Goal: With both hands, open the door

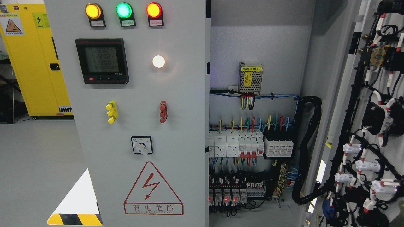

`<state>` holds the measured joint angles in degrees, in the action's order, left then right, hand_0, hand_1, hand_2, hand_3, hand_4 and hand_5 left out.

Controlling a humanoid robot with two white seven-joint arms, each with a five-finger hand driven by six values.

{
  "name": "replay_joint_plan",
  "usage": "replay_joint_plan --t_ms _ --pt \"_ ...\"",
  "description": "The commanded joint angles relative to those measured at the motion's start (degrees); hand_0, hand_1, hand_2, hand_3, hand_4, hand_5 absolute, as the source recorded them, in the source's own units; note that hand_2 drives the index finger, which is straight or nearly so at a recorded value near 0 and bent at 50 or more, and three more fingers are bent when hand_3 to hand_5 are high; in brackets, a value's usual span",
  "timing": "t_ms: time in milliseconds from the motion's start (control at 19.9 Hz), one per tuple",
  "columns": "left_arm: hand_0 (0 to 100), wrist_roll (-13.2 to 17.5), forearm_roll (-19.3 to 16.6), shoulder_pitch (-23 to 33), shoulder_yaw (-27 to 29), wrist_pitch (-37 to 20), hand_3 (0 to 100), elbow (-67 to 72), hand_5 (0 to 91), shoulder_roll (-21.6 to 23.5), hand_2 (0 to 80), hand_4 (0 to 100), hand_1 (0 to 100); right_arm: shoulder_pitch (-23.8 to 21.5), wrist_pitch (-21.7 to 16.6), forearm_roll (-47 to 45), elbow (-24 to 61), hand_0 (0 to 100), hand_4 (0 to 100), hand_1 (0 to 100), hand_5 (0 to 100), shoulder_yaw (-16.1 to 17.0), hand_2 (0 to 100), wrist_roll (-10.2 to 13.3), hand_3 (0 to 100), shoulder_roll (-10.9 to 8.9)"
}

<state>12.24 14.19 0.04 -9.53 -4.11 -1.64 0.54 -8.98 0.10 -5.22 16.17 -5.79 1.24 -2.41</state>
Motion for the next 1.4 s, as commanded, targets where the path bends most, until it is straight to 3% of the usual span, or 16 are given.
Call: replay_joint_plan --t_ms 0,150,401,602,652,852,953,1103,1203,1354 --pt "12 -0.03 -0.48 0.05 0.75 -0.55 0 4.8 0.0 -0.45 0.0 0 56 -8.57 -0.01 -0.31 33.14 0 0 50 0 0.08 4 -0.01 0 -0.49" --pt "12 0.15 0.14 -0.04 1.1 -3.26 0 4.62 0.0 -0.28 0.0 0 56 -14.39 0.34 -0.23 54.35 0 0 50 0 -0.71 4 -0.01 0 0.12" --pt "12 0.06 -0.04 -0.47 1.01 -4.59 0 4.71 0.0 -0.19 0.0 0 56 -15.63 1.31 -0.14 78.35 0 0 50 0 -3.61 4 -0.01 0 0.12" --pt "12 0.15 0.05 -0.56 1.01 -4.59 0 4.62 0.0 -0.63 0.0 0 56 -18.96 0.78 -0.14 99.8 0 0 50 0 -9.84 4 -0.01 0 0.39" --pt "12 0.15 0.14 -0.56 1.1 -4.59 0 4.62 0.0 -0.45 0.0 0 56 -19.58 0.43 -0.05 103.85 0 0 50 0 -12.73 4 -0.01 0 0.65" --pt "12 0.5 0.14 -0.56 1.1 -4.68 0 4.54 0.0 -0.19 0.0 0 56 -15.48 -4.14 0.39 103.54 0 0 50 0 -17.41 4 -0.01 0 -0.23" --pt "12 0.59 0.14 -0.56 1.01 -4.59 0 4.54 0.0 -0.19 0.0 0 56 -11.0 -4.75 0.3 103.54 0 0 50 0 -17.59 4 -0.09 0 -0.31" --pt "12 0.59 0.05 -0.56 1.01 -4.59 0 4.62 0.0 -0.28 0.0 0 56 -4.14 -8.7 0.21 103.54 0 0 50 0 -18.11 4 -0.1 0 -1.19" --pt "12 0.5 0.05 -0.56 1.01 -4.59 0 4.62 0.0 -0.28 0.0 0 56 0.25 -9.15 0.21 103.54 0 0 50 0 -18.12 4 -0.01 0 -2.07" --pt "12 0.5 0.05 -0.56 1.1 -4.59 0 4.62 0.0 -0.45 0.0 0 56 3.6 -8.45 -0.14 103.45 0 0 50 0 -18.55 4 -0.01 0 -1.11"
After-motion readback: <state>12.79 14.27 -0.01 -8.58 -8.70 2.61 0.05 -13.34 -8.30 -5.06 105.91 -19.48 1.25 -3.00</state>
